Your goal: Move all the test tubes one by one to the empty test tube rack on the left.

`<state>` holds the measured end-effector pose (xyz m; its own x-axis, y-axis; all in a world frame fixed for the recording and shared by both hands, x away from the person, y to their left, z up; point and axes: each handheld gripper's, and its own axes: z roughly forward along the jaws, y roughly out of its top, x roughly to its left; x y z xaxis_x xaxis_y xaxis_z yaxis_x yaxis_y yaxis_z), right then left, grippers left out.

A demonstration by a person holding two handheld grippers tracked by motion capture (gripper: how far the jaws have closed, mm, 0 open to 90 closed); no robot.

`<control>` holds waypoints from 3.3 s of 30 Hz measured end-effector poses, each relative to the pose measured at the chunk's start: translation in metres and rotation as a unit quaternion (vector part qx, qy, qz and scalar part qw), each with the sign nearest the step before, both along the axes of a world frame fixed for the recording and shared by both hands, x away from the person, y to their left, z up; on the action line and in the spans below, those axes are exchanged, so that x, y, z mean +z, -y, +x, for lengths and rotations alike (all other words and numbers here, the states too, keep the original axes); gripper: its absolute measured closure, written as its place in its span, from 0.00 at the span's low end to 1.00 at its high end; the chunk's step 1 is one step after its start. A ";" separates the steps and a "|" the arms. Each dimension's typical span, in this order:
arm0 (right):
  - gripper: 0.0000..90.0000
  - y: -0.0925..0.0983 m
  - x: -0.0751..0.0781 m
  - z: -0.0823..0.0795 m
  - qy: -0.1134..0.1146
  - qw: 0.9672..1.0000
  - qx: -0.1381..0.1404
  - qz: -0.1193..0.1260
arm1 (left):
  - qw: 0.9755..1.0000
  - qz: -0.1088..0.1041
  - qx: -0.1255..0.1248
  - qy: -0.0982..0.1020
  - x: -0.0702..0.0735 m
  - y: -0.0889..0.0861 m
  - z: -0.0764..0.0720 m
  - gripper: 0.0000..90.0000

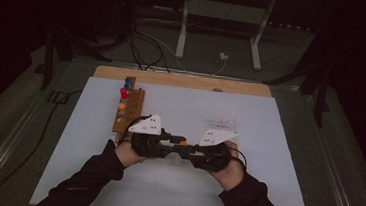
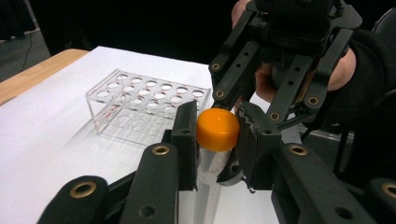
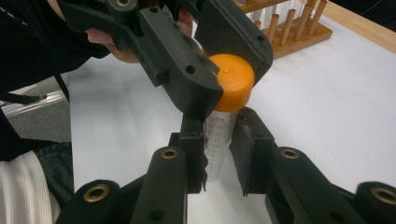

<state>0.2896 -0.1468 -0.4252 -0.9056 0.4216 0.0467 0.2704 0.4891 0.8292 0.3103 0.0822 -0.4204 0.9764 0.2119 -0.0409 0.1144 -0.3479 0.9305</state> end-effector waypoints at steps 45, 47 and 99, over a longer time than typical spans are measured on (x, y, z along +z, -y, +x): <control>0.01 0.022 0.003 0.001 -0.024 0.995 -0.050 0.084 | 0.983 -0.046 0.176 0.033 0.060 -0.119 0.021 0.80; 0.01 0.022 0.004 0.001 -0.022 0.995 -0.048 0.083 | 0.981 -0.045 0.187 0.035 0.060 -0.127 0.020 0.80; 0.02 0.021 0.003 -0.002 -0.029 0.995 -0.029 0.086 | 0.958 0.012 0.286 -0.016 -0.036 -0.168 0.052 0.80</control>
<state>0.2876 -0.1681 -0.4221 -0.8741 0.4536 0.1740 0.3433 0.3231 0.8819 0.3627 0.2499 -0.4564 0.6989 0.7129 -0.0577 0.3209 -0.2405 0.9161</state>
